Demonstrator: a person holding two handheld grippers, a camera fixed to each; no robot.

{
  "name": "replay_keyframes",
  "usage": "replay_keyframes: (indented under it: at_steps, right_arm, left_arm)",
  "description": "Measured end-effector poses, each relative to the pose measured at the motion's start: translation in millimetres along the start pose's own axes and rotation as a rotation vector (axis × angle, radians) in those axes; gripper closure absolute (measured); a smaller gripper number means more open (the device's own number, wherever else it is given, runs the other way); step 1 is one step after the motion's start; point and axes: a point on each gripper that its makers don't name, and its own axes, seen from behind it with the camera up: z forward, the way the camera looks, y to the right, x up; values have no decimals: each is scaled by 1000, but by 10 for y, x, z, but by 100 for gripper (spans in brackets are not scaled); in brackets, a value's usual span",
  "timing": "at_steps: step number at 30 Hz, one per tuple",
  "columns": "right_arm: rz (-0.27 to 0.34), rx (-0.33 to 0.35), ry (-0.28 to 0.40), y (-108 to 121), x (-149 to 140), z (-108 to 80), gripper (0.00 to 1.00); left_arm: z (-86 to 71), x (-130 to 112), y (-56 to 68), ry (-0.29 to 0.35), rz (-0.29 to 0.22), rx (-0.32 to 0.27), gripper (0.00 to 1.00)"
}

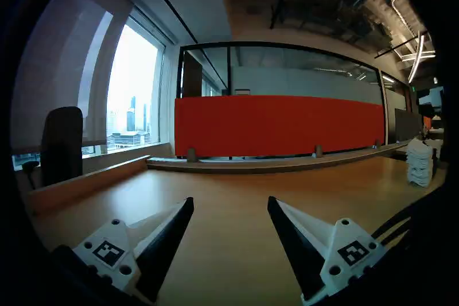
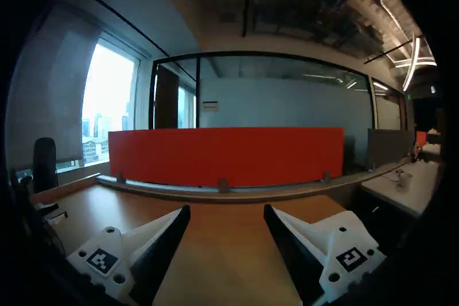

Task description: Fold towel

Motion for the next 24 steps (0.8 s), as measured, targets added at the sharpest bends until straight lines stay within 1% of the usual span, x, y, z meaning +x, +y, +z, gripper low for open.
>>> replay_keyframes:
  at_steps: [8,15,24]
  right_arm:
    - [-3,-36,34,194,-154,21,1]
    - [41,-50,48,308,-350,52,1]
    - [64,-59,49,398,-614,79,1]
  left_arm:
    - [5,-9,-2,1,-1,0,4]
    - [4,-15,-1,1,-1,0,4]
    - [10,-31,-9,1,-1,1,4]
